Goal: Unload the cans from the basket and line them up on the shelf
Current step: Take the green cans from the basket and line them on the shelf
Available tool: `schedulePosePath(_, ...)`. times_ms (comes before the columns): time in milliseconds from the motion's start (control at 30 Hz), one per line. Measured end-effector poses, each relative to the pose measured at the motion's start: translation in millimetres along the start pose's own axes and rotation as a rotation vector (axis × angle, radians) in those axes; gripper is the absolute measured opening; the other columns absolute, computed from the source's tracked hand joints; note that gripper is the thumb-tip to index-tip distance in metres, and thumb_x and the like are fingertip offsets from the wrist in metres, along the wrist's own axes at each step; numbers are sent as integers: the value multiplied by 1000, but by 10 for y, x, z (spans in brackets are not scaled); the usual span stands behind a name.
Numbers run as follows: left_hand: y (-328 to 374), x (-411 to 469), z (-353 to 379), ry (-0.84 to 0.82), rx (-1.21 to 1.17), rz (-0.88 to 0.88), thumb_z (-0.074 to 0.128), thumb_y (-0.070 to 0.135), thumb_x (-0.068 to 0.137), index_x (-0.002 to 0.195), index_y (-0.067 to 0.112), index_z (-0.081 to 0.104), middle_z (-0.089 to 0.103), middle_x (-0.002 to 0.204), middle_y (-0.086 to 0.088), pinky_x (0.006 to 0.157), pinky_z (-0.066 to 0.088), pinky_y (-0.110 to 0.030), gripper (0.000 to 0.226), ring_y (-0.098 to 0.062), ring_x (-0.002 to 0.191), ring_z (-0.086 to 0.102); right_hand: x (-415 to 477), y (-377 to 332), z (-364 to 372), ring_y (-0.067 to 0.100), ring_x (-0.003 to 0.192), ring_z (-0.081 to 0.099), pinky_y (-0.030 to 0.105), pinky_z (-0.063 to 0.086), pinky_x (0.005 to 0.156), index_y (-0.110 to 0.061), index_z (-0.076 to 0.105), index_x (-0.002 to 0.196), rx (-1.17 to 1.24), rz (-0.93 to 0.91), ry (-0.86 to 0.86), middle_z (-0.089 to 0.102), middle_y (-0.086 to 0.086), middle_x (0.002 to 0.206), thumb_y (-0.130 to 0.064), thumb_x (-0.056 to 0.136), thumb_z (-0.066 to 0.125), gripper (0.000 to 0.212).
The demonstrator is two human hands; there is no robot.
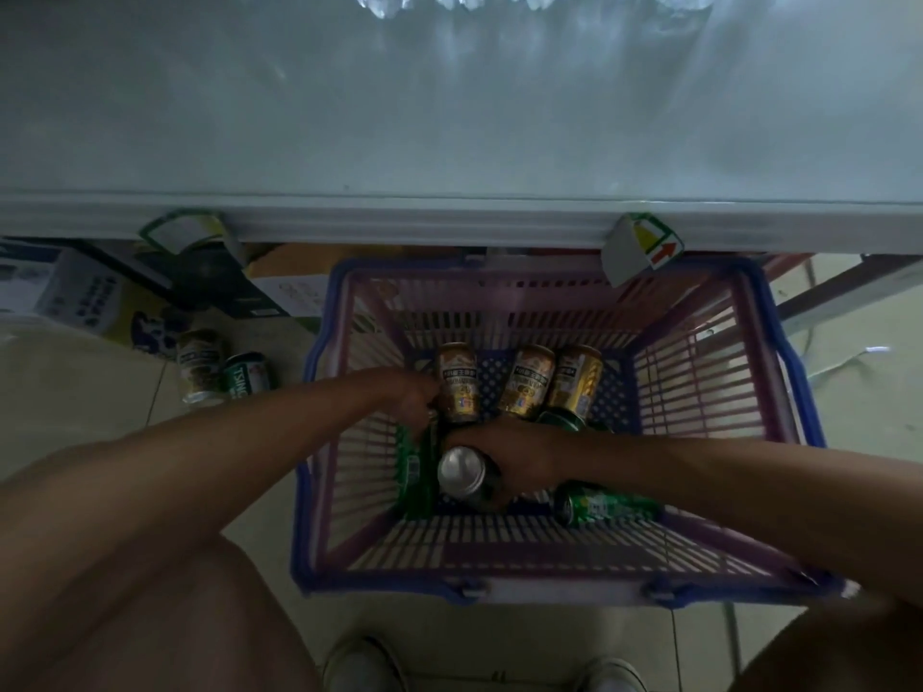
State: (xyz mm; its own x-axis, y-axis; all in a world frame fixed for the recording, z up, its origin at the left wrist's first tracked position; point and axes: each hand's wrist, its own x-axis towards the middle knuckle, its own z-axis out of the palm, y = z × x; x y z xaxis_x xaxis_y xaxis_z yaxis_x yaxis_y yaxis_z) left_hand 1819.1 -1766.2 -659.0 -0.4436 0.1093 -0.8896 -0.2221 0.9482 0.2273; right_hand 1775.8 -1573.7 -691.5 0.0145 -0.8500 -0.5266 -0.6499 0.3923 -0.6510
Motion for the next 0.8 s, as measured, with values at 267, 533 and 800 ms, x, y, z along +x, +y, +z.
schedulePosePath(267,9,-57,81,105,-150,53,81,8,79,142,7,48,55,131,-8,73,38,-10,71,-18,119,51,-297,6,-239,3,116,53,-4,37,82,-20,55,143,291,116,104,60,-5,141,-26,73,91,78)
schedulePosePath(533,154,21,445,106,-259,23,91,25,67,158,18,15,29,160,-2,111,43,-36,119,-26,142,39,-469,-40,-448,-5,118,55,14,47,93,-37,53,140,554,167,159,55,-30,132,-24,74,92,78)
schedulePosePath(800,-57,-88,451,201,-378,30,92,25,67,160,17,7,19,164,0,113,34,-24,126,-22,147,29,-1040,-305,-1063,5,132,53,43,44,112,-42,55,139,493,81,306,59,-22,140,-42,66,94,83)
